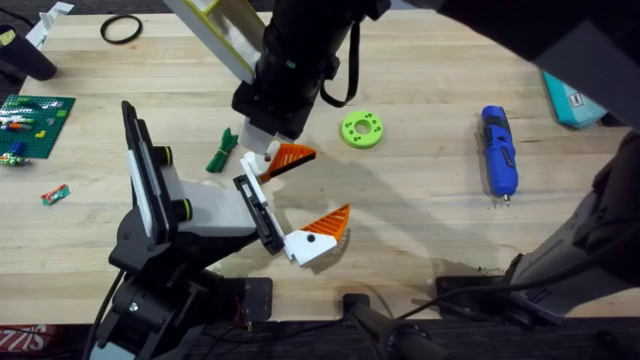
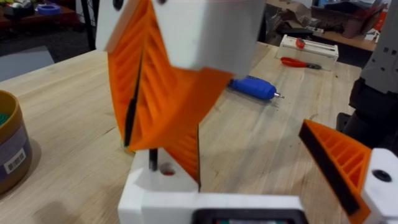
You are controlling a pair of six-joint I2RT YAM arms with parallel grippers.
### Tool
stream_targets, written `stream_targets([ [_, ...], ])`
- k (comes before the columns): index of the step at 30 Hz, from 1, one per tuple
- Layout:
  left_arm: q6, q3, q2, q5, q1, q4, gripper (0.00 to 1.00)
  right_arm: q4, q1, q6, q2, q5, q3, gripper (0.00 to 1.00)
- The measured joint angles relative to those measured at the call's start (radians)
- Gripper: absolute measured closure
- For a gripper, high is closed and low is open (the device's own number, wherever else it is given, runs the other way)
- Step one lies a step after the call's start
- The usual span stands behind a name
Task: Pick up the gripper from the table and insert it into the empty holder that is missing its gripper. Then pick up a screw, insert it into the mounting hole, and use the screwdriver to tighten it. Finally, clean up the table by picking up the vegetable and placing it into the bucket.
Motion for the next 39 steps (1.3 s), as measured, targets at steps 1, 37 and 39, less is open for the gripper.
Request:
stream_targets([
  [1, -0.002, 0.000, 0.000, 0.000, 0.000, 0.000, 0.014, 0.000, 0.000, 0.001, 0.000, 0.000, 0.000, 0.996],
  [37, -0.006, 0.000, 0.000, 0.000, 0.000, 0.000, 0.014, -0.023, 0.000, 0.020, 0.000, 0.000, 0.000, 0.996],
  [39, -0.005, 0.000, 0.000, 0.000, 0.000, 0.000, 0.014, -0.023, 0.000, 0.021, 0.000, 0.000, 0.000, 0.996],
])
